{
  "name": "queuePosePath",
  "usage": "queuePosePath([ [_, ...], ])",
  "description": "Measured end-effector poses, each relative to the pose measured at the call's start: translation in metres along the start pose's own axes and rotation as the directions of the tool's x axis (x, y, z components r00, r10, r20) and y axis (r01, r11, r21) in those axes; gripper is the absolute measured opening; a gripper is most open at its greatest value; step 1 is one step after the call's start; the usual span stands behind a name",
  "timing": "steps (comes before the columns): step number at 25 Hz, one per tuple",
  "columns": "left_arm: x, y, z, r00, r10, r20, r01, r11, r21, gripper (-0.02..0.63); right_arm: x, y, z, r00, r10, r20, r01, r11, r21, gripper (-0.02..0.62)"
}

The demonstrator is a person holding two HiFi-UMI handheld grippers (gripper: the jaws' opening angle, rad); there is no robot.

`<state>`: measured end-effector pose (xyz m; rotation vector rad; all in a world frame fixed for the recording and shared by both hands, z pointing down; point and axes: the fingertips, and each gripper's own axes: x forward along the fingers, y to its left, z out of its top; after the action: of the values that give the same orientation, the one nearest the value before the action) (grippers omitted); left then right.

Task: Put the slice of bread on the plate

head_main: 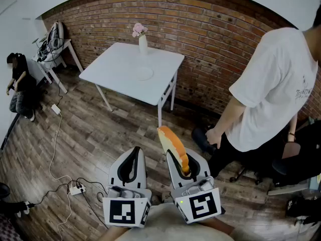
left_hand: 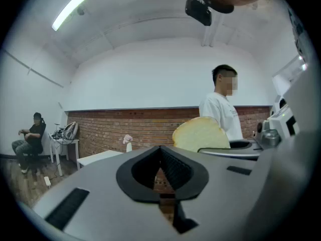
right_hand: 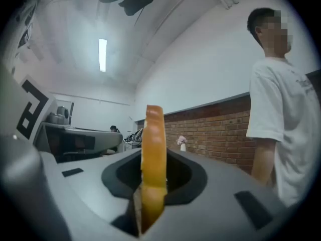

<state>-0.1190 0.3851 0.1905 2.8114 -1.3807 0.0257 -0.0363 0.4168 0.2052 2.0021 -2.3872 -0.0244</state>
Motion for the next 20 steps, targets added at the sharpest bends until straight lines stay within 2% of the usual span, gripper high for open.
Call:
queuePosePath([
  [9, 0.014, -0.002, -0.003, 1.0, 0.013, 0.001, -0.013, 1.0, -0.005, 0.011, 0.009, -0.013, -0.006, 1.0, 0.01, -0.014, -0.01, 1.0, 0.001, 0.094],
  [15, 0.019, -0.007, -0.004, 1.0, 0.018, -0.004, -0.018, 1.0, -0.011, 0.011, 0.008, -0.025, -0.007, 1.0, 0.016, -0.014, -0.015, 0.999, 0.046, 0.095],
  [20, 0.021, -0.003, -0.003, 0.998, 0.057, 0.005, -0.057, 0.998, -0.011, 0.011, 0.002, -0.044, -0.007, 1.0, 0.005, -0.013, -0.004, 0.999, 0.044, 0.095],
])
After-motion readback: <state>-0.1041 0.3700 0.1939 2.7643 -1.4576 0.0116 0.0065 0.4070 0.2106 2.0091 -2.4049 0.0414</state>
